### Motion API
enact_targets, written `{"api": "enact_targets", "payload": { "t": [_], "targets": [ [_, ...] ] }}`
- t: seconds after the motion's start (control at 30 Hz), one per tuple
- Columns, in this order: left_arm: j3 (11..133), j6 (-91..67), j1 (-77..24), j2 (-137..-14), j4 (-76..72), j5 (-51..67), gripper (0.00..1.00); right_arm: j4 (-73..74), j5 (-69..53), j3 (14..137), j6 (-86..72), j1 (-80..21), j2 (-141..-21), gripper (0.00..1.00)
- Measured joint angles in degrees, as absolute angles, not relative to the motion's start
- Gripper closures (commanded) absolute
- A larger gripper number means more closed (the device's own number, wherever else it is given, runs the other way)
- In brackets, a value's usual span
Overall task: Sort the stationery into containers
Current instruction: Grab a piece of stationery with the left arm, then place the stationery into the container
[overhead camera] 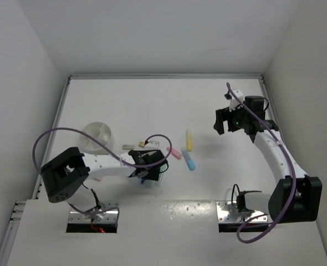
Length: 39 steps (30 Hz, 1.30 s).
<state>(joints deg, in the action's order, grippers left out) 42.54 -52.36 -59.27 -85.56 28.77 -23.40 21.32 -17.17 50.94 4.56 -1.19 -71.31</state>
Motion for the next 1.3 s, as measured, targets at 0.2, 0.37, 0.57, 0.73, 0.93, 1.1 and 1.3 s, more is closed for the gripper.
{"api": "enact_targets", "payload": {
  "t": [0.2, 0.37, 0.57, 0.73, 0.93, 1.1, 1.3],
  "targets": [
    [43.7, -50.7, -58.1, -87.7, 27.0, -23.0, 0.69, 21.5, -17.2, 51.0, 4.6, -1.2, -71.1, 0.13],
    [43.9, -50.7, -58.0, -86.2, 27.8, -22.2, 0.95, 21.5, -17.1, 51.0, 4.6, -1.2, -70.9, 0.13],
    [45.7, -58.4, -52.9, -69.2, 28.3, -20.5, 1.0, 21.5, -17.2, 51.0, 4.6, -1.2, -70.6, 0.13],
    [50.9, -72.3, -42.1, -52.0, 26.5, -22.7, 1.0, 21.6, -17.2, 51.0, 4.6, -1.2, -70.6, 0.13],
    [59.2, -89.4, -30.3, -48.0, 31.3, -29.1, 1.0, 21.7, -17.2, 51.0, 4.6, -1.2, -70.5, 0.13],
    [65.7, -101.6, -23.6, -52.7, 39.1, -32.5, 1.0, 21.9, -17.6, 51.0, 4.6, -1.2, -70.3, 0.13],
    [58.4, -110.4, -16.4, -55.9, 39.6, -30.9, 1.0, 22.1, -18.3, 51.0, 4.6, -1.2, -69.0, 0.13]
  ]
}}
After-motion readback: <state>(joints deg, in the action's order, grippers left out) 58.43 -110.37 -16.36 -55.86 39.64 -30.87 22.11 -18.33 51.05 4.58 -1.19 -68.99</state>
